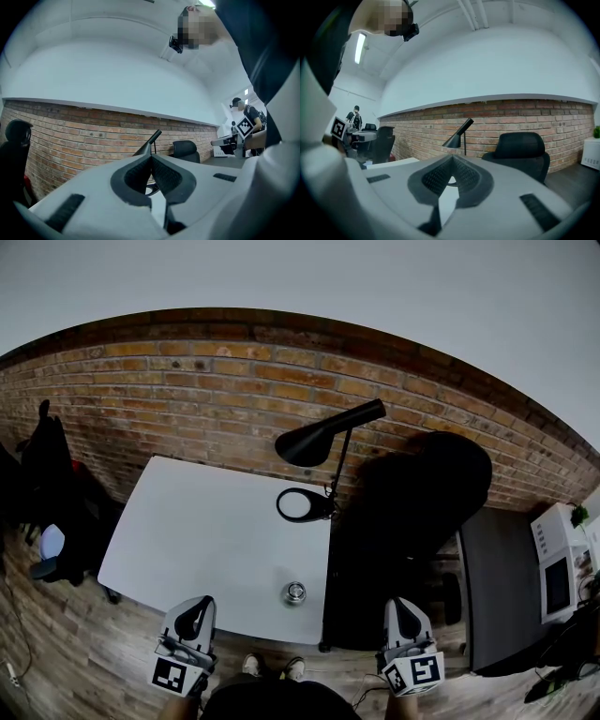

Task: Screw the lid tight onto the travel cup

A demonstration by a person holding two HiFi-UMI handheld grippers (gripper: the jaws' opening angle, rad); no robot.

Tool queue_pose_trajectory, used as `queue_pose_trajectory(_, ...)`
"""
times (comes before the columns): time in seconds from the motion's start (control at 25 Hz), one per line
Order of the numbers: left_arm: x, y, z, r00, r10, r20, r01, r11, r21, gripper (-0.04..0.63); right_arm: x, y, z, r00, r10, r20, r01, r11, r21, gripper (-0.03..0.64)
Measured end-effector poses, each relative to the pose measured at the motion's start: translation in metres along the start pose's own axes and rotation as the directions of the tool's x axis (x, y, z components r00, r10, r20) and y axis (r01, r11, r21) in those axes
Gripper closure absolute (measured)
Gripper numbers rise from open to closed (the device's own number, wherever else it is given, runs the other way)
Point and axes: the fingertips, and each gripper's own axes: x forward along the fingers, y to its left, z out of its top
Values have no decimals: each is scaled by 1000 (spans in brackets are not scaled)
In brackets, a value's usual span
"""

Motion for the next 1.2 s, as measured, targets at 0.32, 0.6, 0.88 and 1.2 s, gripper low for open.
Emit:
queue_pose_trajectory(0.32,1,-8,0,1000,-8,4,8,1000,1,572,-6,-5,0,1000,-31,2,31,998,-46,604)
queue_pose_trajectory(0.6,1,-11,1,1000,-18,4,18,1000,10,573,-10,-6,0,999,-31,16,31,999,-32,604)
queue_pose_trajectory(0.88,3,-18,-1,1000,-28,8,28,1000,6,572,-13,-6,-2,1000,-23,21,24,999,-33,604)
queue_pose_trajectory(1.2,4,-20,-7,999,-32,-3,32,999,-12,573,-14,-6,-5,1000,-19,7,19,999,-43,604)
